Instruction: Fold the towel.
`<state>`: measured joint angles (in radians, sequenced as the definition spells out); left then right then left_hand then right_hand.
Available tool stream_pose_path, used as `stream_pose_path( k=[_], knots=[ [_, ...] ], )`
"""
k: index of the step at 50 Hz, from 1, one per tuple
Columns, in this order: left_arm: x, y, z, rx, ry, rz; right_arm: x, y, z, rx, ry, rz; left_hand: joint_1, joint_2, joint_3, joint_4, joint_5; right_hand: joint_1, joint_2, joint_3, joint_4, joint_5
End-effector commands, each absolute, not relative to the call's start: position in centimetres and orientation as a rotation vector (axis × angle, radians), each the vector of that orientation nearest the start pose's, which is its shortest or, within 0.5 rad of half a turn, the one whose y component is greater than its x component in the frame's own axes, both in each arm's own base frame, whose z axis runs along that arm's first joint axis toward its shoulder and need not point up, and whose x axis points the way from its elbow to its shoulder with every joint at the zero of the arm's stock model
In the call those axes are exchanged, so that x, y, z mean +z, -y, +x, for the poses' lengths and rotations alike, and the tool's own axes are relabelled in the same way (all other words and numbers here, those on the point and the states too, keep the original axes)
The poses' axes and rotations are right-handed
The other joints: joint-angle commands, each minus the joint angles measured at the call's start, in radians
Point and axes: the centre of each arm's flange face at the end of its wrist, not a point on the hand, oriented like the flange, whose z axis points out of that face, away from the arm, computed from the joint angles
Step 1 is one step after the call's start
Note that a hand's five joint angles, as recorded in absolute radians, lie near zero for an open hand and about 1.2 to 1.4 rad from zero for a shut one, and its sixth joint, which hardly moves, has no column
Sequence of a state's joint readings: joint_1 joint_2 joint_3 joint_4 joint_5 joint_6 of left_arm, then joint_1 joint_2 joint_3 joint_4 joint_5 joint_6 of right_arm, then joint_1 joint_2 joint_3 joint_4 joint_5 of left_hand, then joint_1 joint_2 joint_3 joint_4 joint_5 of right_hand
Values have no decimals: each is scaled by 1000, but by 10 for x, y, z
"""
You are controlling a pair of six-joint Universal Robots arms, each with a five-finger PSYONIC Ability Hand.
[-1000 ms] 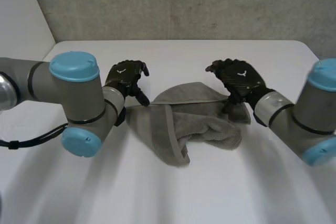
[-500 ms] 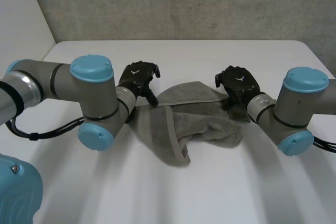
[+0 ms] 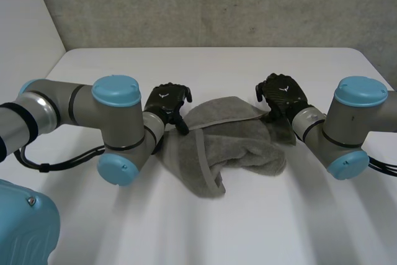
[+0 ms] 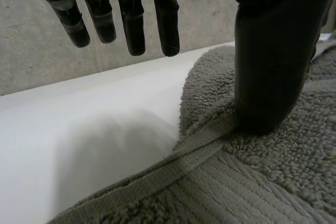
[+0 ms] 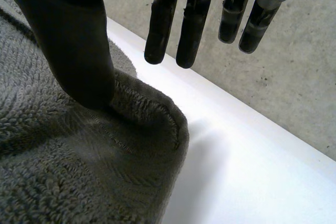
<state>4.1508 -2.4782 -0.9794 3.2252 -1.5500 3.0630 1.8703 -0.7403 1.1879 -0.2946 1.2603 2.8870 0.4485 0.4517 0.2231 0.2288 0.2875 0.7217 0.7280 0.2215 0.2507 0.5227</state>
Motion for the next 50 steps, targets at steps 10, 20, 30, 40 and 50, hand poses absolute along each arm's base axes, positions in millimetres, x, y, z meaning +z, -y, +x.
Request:
stream_pose_path(
  k=[10, 20, 30, 40, 50],
  knots=[
    [126, 312, -357, -2059, -2702, 816, 116, 381, 284, -1841, -2027, -879, 18, 14, -49, -54, 4, 56, 50, -47, -76, 81],
    [126, 311, -357, -2062, -2695, 810, 135, 387, 276, -1885, -2003, -846, 18, 14, -49, -54, 4, 675, 668, -47, -76, 699],
    [112, 322, -358, -2082, -2578, 842, 143, 382, 272, -1885, -2004, -842, 103, 99, -49, -54, 89, 675, 668, -47, -76, 699],
    [102, 328, -353, -2038, -2512, 866, 152, 378, 271, -1891, -1995, -836, 141, 137, -49, -54, 127, 675, 668, -47, -76, 699],
    [108, 331, -353, -2059, -2497, 860, 195, 370, 270, -1891, -1885, -731, 352, 349, -49, -54, 339, 675, 668, -47, -76, 699]
  ],
)
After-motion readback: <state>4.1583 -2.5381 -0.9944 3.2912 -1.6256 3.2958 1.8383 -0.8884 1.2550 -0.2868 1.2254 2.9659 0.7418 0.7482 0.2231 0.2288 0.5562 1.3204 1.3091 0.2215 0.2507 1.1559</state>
